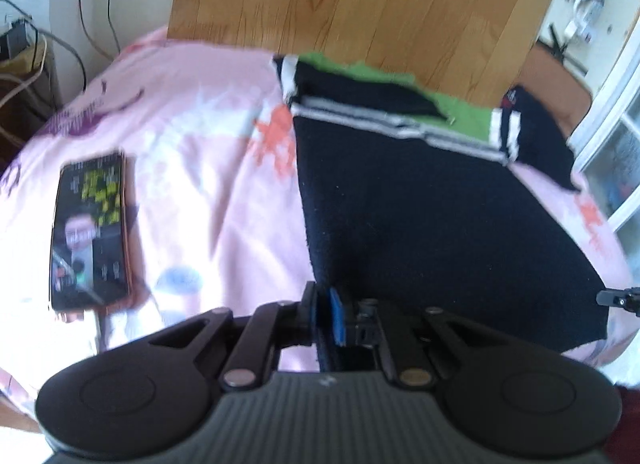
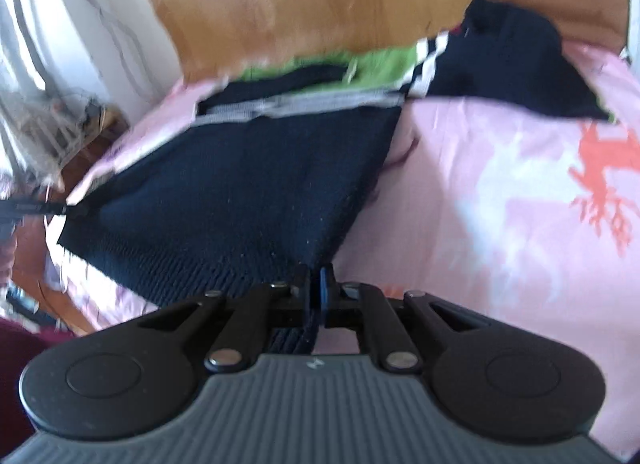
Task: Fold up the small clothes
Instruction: 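Smooth the sweater with the left gripper while the right gripper grasps the other sleeve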
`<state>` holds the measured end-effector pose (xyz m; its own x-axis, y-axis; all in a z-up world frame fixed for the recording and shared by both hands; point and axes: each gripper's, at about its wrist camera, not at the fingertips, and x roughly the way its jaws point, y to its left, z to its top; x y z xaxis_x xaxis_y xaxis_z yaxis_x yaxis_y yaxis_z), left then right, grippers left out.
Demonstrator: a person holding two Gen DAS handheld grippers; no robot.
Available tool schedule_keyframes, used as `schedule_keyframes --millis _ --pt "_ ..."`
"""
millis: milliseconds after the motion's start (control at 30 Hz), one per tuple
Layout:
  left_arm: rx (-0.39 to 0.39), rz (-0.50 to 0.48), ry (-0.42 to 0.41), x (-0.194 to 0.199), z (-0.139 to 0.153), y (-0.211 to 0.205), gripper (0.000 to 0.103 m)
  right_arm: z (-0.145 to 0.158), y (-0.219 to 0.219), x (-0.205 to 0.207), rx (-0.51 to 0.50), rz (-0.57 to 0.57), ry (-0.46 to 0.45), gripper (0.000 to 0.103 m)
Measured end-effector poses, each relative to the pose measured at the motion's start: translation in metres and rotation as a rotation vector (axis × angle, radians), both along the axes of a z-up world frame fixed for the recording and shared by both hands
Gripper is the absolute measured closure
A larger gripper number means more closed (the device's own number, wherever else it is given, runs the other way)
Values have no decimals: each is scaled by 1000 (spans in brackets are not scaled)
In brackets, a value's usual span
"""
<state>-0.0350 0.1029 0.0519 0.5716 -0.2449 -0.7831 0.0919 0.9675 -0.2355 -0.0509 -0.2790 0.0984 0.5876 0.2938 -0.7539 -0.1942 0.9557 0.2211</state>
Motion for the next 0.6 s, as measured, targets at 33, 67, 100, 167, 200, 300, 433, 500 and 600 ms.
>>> schedule_keyframes --millis 33,67,100,167,200,300,433,500,600 --pt "12 -4 22 2 -8 -2 96 -9 2 1 -15 4 31 96" --pt "31 -4 43 4 -15 -3 95 -19 2 2 -23 1 61 96" --pt "44 -2 69 8 -22 -4 94 -29 0 5 -16 -10 86 96" --pt "43 15 98 14 -26 0 89 -38 -7 12 36 -28 106 95" --pt "34 23 82 16 -21 5 88 -36 -12 15 63 -23 110 90" --pt "55 76 -37 25 7 16 80 -17 -36 28 68 -78 60 75" --pt "49 98 -158 51 32 12 78 2 -87 53 91 -307 -107 72" --pt "47 87 -190 68 34 2 78 2 -120 67 154 -458 -181 72" --pt "31 68 -198 103 30 -22 78 -12 -168 87 279 -657 -248 69"
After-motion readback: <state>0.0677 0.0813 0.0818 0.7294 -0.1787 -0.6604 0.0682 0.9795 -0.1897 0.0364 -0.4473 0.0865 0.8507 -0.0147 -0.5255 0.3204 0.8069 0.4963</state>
